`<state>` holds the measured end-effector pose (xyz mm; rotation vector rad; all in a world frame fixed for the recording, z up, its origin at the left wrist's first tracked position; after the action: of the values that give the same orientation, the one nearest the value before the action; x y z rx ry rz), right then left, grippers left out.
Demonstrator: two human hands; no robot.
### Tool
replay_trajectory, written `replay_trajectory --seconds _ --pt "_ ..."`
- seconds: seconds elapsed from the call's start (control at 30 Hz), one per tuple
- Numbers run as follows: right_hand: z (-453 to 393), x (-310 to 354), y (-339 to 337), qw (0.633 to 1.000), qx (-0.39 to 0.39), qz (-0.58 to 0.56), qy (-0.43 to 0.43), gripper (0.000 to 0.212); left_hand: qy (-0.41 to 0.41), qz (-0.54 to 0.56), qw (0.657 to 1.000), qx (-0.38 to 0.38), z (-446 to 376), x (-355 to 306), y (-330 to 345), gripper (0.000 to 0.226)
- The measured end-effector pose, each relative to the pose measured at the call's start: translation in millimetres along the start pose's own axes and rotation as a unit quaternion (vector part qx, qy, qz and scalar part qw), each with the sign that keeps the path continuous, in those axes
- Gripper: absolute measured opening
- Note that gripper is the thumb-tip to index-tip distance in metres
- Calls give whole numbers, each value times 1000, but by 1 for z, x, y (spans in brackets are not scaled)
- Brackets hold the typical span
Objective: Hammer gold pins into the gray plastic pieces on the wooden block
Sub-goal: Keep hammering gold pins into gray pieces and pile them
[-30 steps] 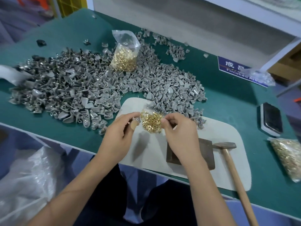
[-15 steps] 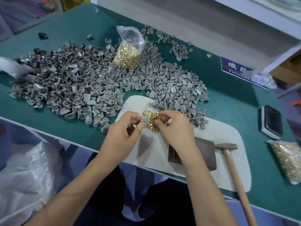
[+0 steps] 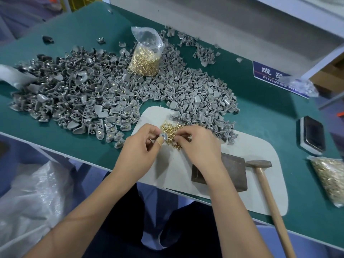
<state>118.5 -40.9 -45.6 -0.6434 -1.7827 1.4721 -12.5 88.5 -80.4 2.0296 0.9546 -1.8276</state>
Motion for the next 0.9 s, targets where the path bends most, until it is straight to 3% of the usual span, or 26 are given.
replay_trajectory --seconds 0.17,0.33,0.5,0.6,0.77,0.9 --pt "-1 -5 -1 998 -9 -61 25 3 2 11 1000 0 2 3 2 10" --pt "0 -13 -4 984 -34 -165 57 12 -3 71 997 16 5 5 2 16" --pt "7 -15 -20 942 -131 -302 63 4 -13 101 994 39 3 -1 2 16" --pt "22 -26 -28 902 -177 -384 84 12 -16 113 993 32 5 -5 5 13" --pt "48 -43 -37 875 -176 -442 87 27 -33 140 987 72 12 -18 26 20" --pt "72 -60 -48 876 -201 -429 84 21 10 125 986 114 15 -43 49 14"
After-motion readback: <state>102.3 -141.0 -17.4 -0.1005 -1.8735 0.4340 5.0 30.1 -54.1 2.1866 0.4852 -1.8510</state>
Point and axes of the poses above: each hand's wrist, its own z-axis away from the middle knuckle, its own y-axis out of the palm, x = y × z, the point moved 4 cm from there along -z, towards the middle knuckle, and after that the axes turned 10 degrees about z, right-handed, at the moved point
